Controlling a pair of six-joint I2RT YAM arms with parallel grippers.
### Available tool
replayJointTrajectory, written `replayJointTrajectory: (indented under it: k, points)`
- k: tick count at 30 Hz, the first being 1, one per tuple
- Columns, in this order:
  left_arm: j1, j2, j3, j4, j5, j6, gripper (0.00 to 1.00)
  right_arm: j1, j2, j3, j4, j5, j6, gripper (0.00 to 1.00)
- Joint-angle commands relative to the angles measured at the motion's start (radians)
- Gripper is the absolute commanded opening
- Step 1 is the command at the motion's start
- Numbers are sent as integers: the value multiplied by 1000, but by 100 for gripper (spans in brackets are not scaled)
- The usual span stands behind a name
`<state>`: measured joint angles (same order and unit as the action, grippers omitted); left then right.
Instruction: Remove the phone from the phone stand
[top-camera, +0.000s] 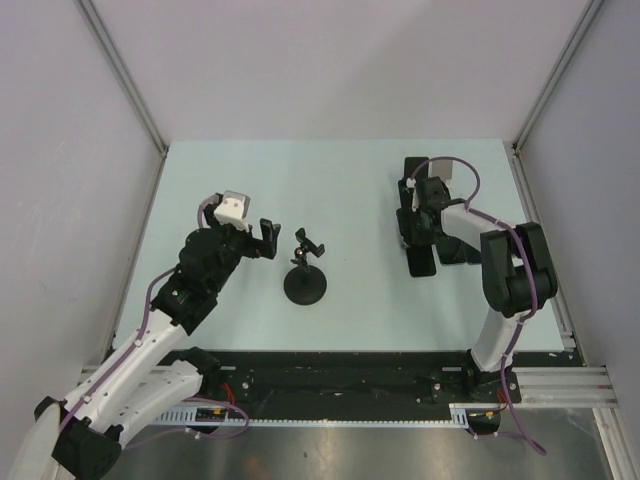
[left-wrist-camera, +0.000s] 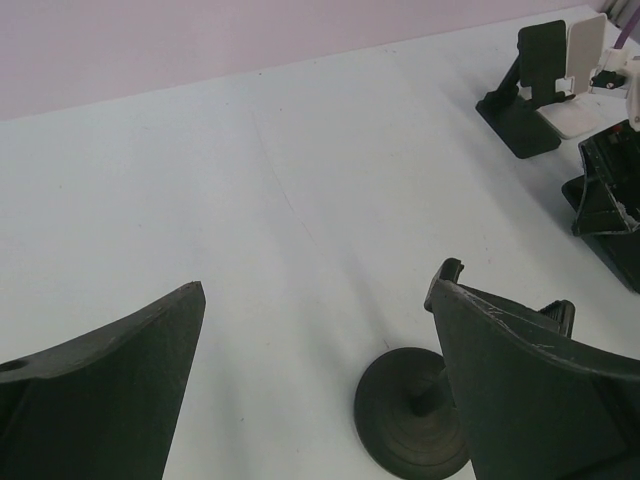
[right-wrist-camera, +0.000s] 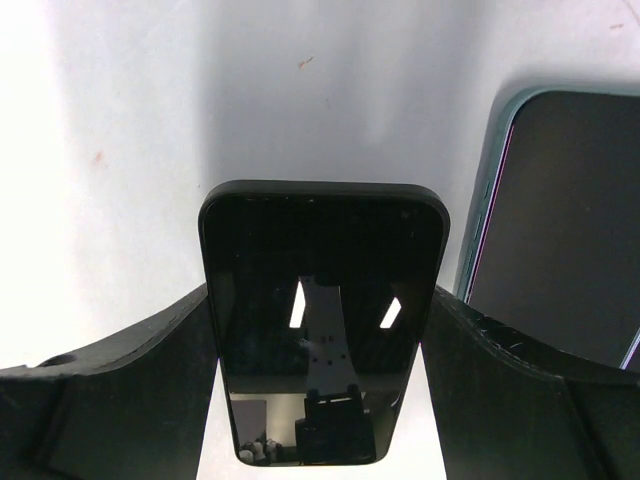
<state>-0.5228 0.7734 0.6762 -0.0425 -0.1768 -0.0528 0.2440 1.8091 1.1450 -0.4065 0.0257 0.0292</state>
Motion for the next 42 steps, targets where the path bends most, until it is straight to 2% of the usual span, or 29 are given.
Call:
replayJointTrajectory:
  k: [1, 6, 7, 9, 28, 42]
  points:
    - [10, -2, -3, 21, -27, 34, 100, -5, 24, 71, 20, 29, -23, 28]
    - [10, 6, -3, 26, -20, 30, 100, 0, 52, 76, 31, 42, -28, 46]
    - [12, 7, -4, 27, -18, 30, 100, 1, 59, 78, 29, 49, -26, 52]
    - [12, 10, -6, 29, -12, 28, 100, 11, 68, 79, 31, 56, -26, 56]
    - [58, 67, -15, 38, 20, 5, 100, 49, 104, 82, 69, 189, -12, 64]
    - [168, 43, 5, 38, 97, -2, 100, 64, 87, 82, 78, 214, 18, 89]
